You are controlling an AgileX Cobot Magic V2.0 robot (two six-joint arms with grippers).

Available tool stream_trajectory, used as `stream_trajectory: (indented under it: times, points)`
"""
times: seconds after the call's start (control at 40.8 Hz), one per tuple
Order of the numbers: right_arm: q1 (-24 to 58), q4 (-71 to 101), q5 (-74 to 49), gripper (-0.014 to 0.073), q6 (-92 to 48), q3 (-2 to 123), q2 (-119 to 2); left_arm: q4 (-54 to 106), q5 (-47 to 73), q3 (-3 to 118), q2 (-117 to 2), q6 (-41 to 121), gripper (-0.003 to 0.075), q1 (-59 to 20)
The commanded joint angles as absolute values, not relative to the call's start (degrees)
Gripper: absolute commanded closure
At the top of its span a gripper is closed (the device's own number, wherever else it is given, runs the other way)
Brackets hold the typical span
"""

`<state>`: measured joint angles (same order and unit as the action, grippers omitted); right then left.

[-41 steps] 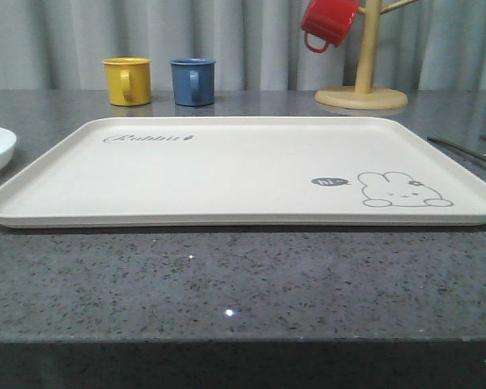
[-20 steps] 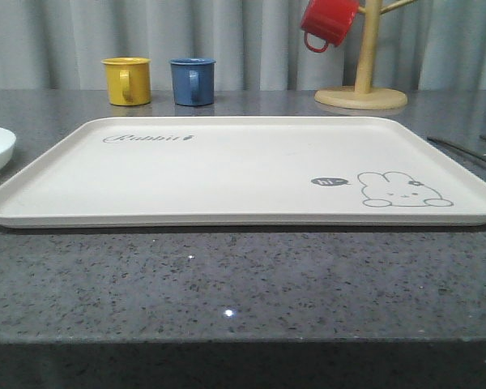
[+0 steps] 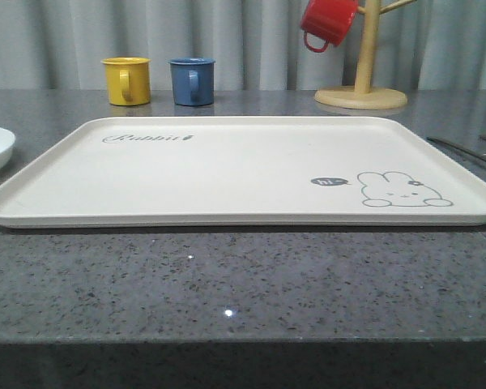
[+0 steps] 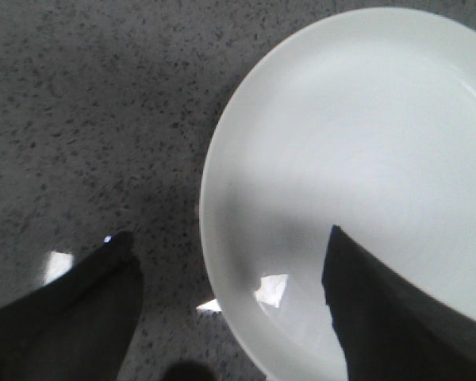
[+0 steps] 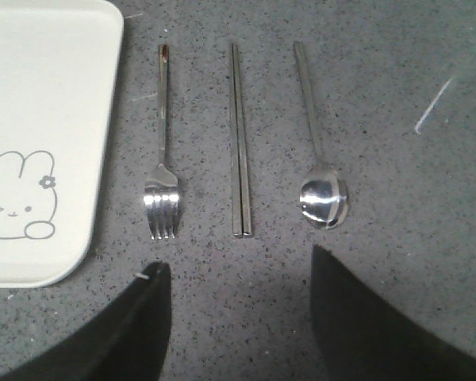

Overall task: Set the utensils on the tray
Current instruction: 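Grip the white plate rim with the left gripper and lift it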

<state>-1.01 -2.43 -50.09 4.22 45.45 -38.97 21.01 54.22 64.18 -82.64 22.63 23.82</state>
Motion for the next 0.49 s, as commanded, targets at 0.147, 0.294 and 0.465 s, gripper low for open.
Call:
stream_trajectory:
  times: [0.147,0.294,0.465]
  points:
    - [-1.26,-2.58,-46.92,0.017,3.84,47.41,-39.48,28.02,48.24,66.24,-87.55,25.59,0.0279,24.14]
    - [-1.26,-2.58,-46.92,0.017,3.84,47.41,-39.48,28.12,47.01,66.24,-88.84,25.59,0.034,24.14]
    - [-1.26,-2.58,-46.92,0.017,3.84,47.41,-39.48,28.12,48.06,66.24,-88.84,25.59,0.0449,24.14]
